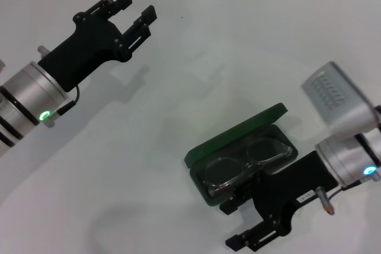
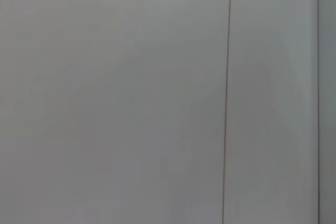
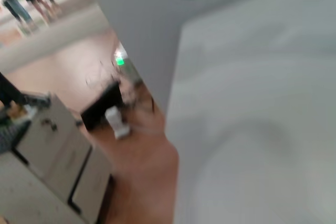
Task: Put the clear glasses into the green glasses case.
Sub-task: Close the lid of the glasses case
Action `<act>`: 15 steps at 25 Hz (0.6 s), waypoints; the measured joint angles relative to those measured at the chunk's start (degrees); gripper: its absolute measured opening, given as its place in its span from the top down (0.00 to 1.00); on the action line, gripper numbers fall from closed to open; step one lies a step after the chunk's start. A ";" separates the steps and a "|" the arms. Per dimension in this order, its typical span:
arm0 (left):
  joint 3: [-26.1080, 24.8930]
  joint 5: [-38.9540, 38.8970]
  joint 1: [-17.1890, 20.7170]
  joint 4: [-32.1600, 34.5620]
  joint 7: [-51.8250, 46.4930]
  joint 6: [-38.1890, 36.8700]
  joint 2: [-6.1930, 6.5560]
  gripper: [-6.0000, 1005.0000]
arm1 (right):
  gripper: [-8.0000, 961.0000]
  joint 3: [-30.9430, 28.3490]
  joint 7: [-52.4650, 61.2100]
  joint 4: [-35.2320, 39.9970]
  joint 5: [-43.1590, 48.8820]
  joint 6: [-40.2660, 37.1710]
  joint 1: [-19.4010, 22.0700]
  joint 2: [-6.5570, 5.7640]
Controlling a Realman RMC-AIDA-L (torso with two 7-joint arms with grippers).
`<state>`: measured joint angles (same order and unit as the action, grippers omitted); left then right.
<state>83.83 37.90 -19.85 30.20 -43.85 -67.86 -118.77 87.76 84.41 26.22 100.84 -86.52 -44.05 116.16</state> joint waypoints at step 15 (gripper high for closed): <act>0.01 0.07 0.43 -0.06 -0.01 -0.01 -0.02 0.42 | 0.29 2.10 4.13 1.45 -0.78 7.72 1.00 0.02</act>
<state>83.84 37.97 -19.42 30.14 -43.87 -67.87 -118.79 89.86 88.53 27.67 100.06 -78.80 -43.04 116.18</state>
